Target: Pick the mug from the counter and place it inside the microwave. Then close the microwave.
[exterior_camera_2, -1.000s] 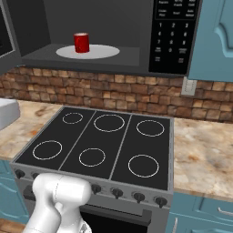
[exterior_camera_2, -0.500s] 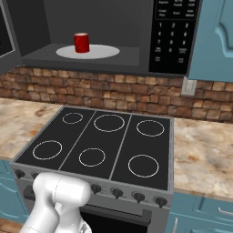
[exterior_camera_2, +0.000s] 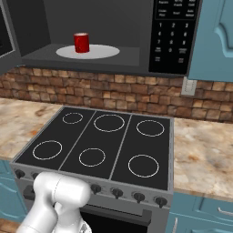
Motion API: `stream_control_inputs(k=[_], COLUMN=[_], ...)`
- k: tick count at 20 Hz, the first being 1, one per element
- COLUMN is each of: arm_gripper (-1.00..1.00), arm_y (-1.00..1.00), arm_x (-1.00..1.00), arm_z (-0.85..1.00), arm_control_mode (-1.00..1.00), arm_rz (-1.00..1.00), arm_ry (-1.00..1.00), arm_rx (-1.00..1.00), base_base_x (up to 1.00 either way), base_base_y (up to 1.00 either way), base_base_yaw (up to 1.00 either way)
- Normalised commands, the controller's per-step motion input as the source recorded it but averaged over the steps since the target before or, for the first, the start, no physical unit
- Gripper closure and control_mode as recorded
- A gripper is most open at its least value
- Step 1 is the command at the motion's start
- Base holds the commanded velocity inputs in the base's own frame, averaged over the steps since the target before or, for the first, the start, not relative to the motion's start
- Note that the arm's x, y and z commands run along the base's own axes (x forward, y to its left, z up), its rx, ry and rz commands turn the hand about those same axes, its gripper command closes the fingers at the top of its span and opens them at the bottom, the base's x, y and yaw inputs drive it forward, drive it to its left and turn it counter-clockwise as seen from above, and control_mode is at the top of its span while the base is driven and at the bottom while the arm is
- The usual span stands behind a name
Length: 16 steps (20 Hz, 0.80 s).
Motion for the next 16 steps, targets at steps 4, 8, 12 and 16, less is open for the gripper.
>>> stream_control_inputs(k=[4, 8, 12, 16], arm_gripper=[-1.0, -1.0, -1.0, -1.0], arm_y=[0.0, 0.05, 0.05, 0.15], arm_x=[-0.63, -0.49, -0.61, -0.17], arm_z=[0.0, 0.0, 0.0, 0.0], arm_control_mode=[-1.0, -1.0, -1.0, -1.0], arm_rz=[-0.1, -0.02, -0.08, -0.21], arm_ry=[-0.02, 0.0, -0.02, 0.0], arm_rx=[0.0, -0.01, -0.01, -0.09], base_base_x=[0.0, 0.0, 0.0, 0.0], base_base_y=[0.0, 0.0, 0.0, 0.0], base_base_yaw=[0.0, 0.0, 0.0, 0.0])
